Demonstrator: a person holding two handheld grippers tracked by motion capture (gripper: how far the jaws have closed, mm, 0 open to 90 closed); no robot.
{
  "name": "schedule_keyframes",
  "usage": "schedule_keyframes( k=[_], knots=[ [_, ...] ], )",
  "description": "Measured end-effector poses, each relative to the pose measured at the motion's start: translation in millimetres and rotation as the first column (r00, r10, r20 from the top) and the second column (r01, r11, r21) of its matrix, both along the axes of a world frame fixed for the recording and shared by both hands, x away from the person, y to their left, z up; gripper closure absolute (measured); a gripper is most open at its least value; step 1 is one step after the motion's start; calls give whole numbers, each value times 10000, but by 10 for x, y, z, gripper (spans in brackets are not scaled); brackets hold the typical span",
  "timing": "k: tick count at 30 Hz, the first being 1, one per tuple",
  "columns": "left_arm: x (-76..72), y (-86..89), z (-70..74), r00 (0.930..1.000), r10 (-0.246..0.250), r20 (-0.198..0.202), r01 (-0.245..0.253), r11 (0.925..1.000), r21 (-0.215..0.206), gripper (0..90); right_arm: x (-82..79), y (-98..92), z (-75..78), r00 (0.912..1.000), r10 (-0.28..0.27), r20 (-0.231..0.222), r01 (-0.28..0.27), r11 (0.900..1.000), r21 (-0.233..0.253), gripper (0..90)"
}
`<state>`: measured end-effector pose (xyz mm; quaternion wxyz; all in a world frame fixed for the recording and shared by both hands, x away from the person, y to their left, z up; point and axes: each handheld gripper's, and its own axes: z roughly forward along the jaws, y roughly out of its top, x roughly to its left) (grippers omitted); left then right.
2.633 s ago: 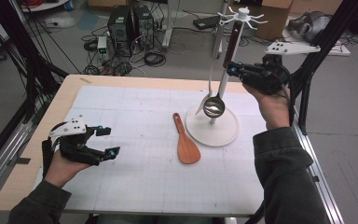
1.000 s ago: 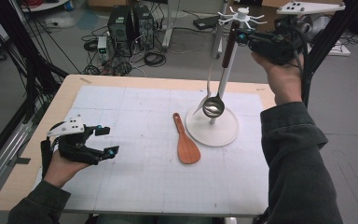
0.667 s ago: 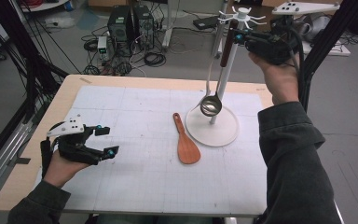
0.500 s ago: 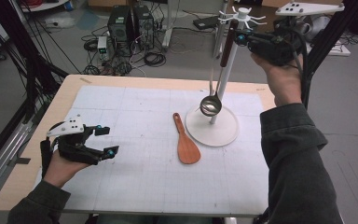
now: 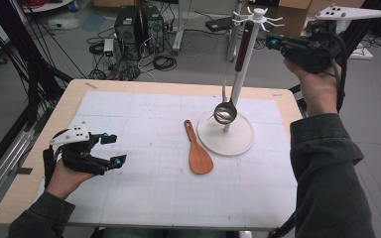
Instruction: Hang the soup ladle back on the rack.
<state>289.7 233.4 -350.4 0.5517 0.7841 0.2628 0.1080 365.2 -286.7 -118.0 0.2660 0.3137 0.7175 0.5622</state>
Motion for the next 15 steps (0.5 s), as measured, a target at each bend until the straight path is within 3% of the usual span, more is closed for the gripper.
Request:
schedule_keyframes(
  k=[9, 15],
  knots=[
    [0, 1, 0, 10000, -6, 1, 6, 10000, -24, 177, 4, -40, 36, 9997, -261, 36, 261, 9996, 108, 898],
    [-3, 1, 1, 10000, 4, 10, -4, 10000, -61, 177, 0, 20, 85, 9998, -121, 179, 121, 9999, -21, 898]
  ],
)
